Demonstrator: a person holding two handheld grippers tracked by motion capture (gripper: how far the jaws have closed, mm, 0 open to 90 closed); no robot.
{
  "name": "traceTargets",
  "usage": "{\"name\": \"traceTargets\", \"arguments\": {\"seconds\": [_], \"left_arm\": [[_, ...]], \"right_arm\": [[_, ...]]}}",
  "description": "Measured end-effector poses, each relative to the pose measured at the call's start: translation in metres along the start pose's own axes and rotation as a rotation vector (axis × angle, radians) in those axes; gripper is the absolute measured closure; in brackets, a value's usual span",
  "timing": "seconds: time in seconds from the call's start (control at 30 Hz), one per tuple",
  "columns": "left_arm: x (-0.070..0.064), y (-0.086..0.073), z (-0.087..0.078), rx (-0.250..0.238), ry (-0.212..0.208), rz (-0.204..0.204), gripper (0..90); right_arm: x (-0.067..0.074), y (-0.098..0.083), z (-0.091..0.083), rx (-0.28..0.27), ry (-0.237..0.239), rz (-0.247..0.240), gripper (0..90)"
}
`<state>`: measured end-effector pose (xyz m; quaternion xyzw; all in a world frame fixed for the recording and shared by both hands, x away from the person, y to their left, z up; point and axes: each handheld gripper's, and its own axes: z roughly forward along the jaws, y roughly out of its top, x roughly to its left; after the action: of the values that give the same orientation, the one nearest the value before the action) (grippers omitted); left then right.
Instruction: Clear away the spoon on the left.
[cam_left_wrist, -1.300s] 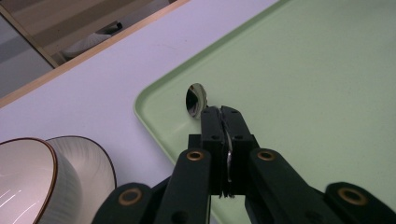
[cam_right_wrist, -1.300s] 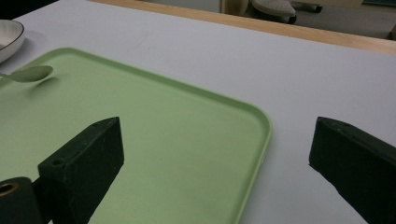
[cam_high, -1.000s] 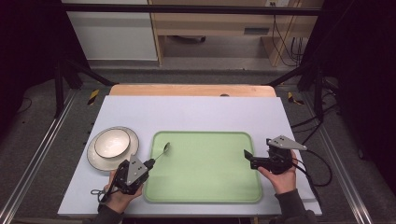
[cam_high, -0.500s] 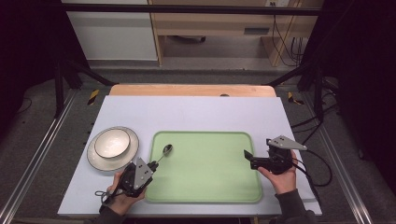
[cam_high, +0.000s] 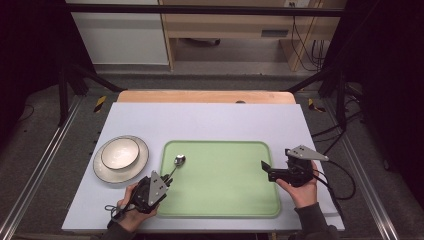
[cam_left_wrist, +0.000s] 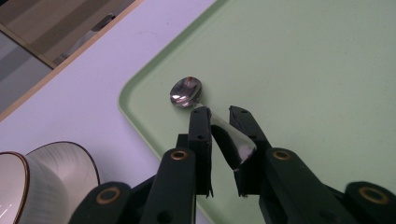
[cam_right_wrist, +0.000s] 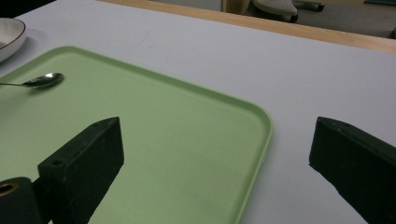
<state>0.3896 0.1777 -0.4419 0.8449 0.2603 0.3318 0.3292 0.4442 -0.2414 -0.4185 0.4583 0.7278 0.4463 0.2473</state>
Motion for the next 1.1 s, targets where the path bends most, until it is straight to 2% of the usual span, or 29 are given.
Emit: {"name": "traceTargets", "arguments": {"seconds": [0.7, 1.1], "left_arm": [[-0.0076, -0.0005, 0.0045, 0.020, -0.025, 0.041, 74.2], [-0.0100, -0.0009, 0.0072, 0.047, -0.042, 0.067, 69.4]], "right_arm": [[0.0000, 0.0002, -0.0004, 0.001, 0.002, -0.005, 3.5], [0.0003, 0.0002, -0.0002, 0.002, 0.003, -0.008, 3.5]]}}
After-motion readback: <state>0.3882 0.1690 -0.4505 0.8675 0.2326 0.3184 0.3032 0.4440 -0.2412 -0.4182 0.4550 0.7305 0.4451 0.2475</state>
